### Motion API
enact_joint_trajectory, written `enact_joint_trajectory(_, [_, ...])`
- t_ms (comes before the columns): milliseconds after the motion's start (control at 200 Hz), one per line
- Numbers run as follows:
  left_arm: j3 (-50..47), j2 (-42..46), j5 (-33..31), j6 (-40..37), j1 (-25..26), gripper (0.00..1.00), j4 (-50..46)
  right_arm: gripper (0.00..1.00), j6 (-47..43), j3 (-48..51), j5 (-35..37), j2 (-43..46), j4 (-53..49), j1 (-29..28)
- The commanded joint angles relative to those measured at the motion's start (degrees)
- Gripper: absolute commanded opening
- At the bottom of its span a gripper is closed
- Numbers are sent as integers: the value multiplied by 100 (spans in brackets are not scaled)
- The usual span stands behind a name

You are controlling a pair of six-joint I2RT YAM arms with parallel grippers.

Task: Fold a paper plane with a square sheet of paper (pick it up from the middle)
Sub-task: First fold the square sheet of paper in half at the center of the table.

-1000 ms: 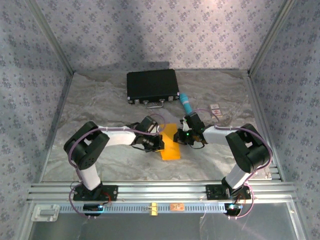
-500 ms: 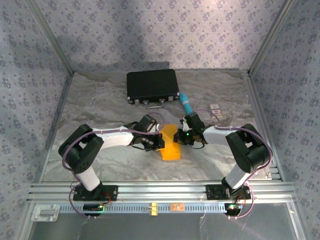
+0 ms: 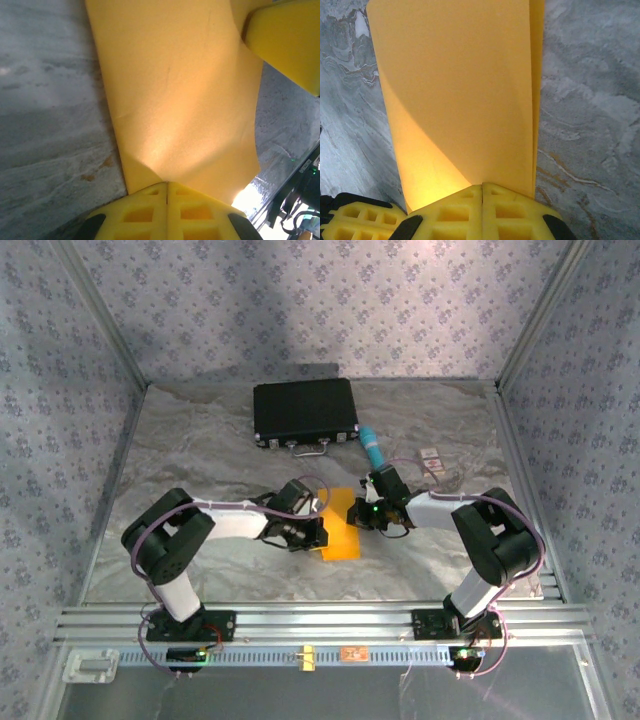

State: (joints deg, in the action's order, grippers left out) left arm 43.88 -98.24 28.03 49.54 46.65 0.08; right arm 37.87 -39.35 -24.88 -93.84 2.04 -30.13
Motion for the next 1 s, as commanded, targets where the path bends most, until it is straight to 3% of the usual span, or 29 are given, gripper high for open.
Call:
enact_joint_trajectory(0, [-69, 21, -408, -300, 96, 0, -780, 0, -34, 201, 379, -143, -548, 6])
enact_joint_trajectory(270, [262, 399, -199, -77, 297, 4, -504, 0, -40, 160, 380, -143, -581, 7])
enact_joint_trajectory(550, [-66, 296, -140, 108, 331, 4, -65, 0, -34, 176, 379, -160, -569, 1])
enact_joint_trajectory(994, [-463, 426, -425, -128, 328, 4, -634, 0, -16, 191, 353, -213, -503, -1])
